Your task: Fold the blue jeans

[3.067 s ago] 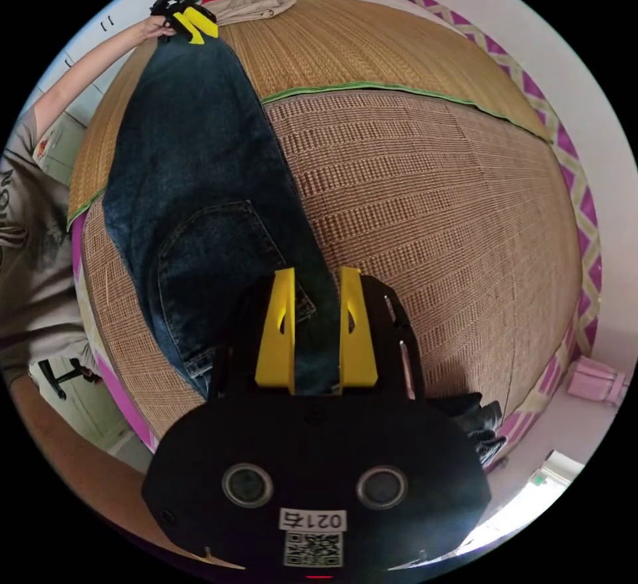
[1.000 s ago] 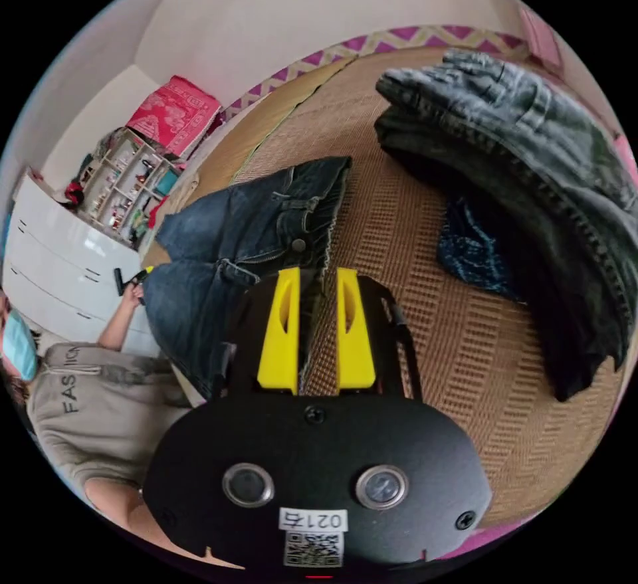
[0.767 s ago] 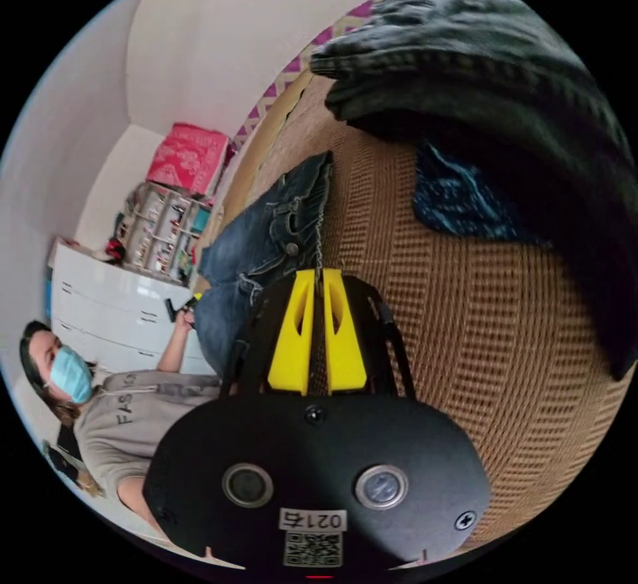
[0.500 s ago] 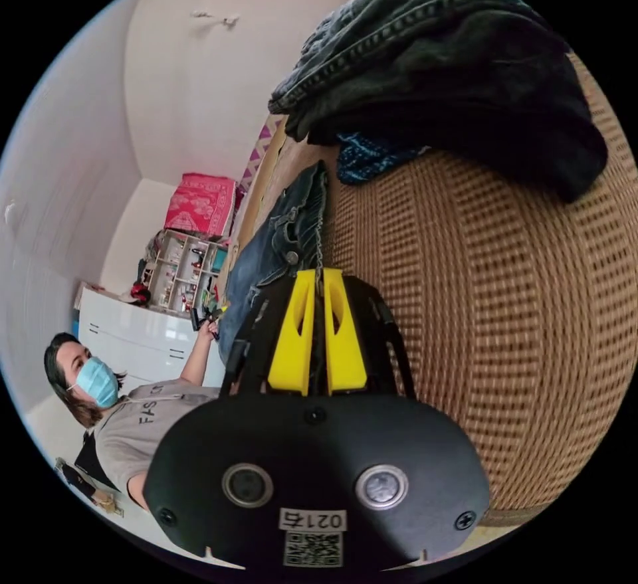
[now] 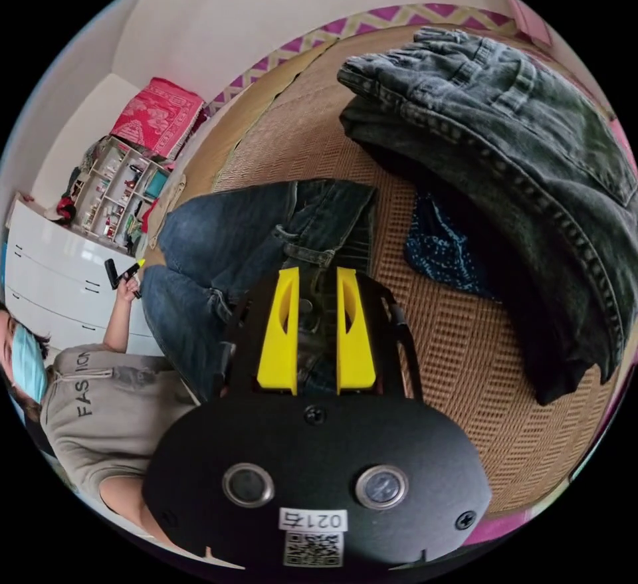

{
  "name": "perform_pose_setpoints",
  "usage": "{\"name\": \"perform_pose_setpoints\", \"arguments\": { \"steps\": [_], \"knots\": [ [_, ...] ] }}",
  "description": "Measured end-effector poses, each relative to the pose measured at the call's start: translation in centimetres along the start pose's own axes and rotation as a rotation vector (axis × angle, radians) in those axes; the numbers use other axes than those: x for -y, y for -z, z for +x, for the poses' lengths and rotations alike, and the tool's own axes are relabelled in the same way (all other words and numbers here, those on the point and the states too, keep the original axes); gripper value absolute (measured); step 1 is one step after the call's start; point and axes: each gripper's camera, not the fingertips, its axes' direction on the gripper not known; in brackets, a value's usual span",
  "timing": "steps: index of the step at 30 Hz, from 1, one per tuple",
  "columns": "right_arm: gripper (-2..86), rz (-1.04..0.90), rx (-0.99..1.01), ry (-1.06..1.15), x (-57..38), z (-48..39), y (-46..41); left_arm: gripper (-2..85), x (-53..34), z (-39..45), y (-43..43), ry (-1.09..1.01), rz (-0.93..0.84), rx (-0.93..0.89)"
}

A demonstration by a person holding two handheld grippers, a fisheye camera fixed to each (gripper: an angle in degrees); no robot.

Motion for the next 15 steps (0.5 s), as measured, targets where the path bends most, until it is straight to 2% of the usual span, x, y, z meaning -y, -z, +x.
{"name": "perform_pose_setpoints", "arguments": {
  "steps": [5, 10, 15],
  "knots": [
    [7.2, 0.038, 0.13, -0.031, -1.3, 1.3, 0.0, -1.0, -2.1, -1.1, -0.4, 0.084, -0.028, -0.035],
    [7.2, 0.063, 0.079, -0.055, -2.7, 1.0, 0.7, -1.0, -3.6, -2.6, -0.8, 0.171, -0.006, -0.068],
    [8.7, 0.078, 0.175, -0.039, -2.1, 0.0, -0.5, -0.9, -2.7, -3.5, -0.8, 0.203, 0.001, -0.038]
  ]
}}
